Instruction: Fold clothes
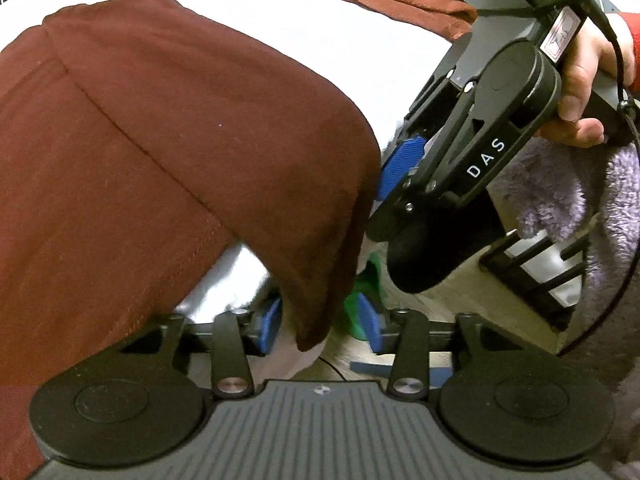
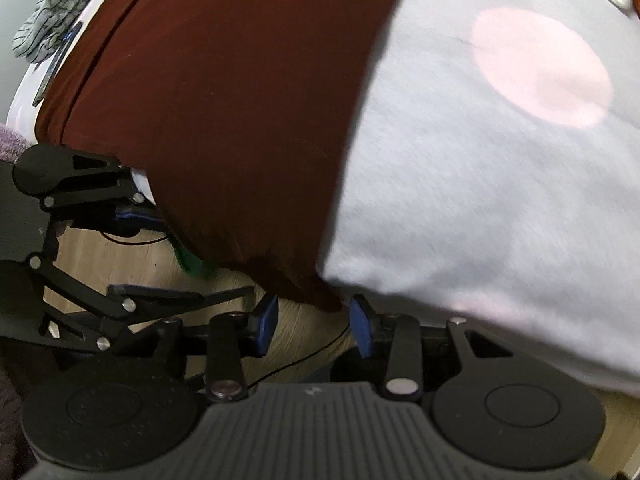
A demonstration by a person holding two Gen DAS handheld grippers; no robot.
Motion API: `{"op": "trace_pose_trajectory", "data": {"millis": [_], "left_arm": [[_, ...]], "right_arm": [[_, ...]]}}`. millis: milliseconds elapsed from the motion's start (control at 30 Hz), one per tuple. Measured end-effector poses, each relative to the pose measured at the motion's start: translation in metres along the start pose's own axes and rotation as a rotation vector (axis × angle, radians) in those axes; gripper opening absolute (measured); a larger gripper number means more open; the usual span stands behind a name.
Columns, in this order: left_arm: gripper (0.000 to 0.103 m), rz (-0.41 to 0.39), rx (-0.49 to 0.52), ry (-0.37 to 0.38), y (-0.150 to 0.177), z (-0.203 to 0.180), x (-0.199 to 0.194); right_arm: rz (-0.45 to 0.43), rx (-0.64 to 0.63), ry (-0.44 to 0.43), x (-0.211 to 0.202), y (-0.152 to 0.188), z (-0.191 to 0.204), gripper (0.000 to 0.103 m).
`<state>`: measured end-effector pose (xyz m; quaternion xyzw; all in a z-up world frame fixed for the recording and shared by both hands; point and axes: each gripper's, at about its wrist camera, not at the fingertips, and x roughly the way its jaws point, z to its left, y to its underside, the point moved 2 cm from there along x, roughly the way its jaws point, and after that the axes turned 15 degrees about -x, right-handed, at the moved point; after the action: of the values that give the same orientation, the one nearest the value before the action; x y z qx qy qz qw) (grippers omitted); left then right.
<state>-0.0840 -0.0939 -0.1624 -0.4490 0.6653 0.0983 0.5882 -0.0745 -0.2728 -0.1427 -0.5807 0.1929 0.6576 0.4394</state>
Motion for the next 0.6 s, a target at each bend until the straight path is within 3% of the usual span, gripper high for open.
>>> {"op": "trace_pose_trajectory", "data": {"millis": [100,167,200,233,300,433,600], "left_arm": [[0.025,-0.005,0.004,-0.003,0.001,-0.001,0.002],[0.013,0.001,0.011,0.000,0.000,-0.004,0.003],[0.007,0.009,0.004,0.005,-0.002,-0.004,0.003],[0.004,0.018,-0.017,0.017,-0.005,-0.003,0.002],[0.003,0.032,-0.036,0.043,-0.008,-0.002,-0.001],[0.002,0.073,-0.041,0.102,-0.011,-0.003,-0.014],[0.002,0.047,-0.117,0.256,-0.023,0.005,-0.050]], "right_arm": [[-0.019,-0.010,-0.013,0.003,-0.004,0.003,0.043],[-0.016,-0.001,-0.029,0.004,-0.006,0.004,0.042],[-0.014,0.003,-0.036,0.004,-0.006,0.004,0.036],[-0.013,0.007,-0.044,0.004,-0.007,0.005,0.021],[-0.010,0.016,-0.060,0.004,-0.008,0.006,0.009],[-0.003,0.032,-0.092,0.004,-0.011,0.007,0.008],[-0.039,0.057,-0.222,-0.025,-0.016,0.011,0.008]]}}
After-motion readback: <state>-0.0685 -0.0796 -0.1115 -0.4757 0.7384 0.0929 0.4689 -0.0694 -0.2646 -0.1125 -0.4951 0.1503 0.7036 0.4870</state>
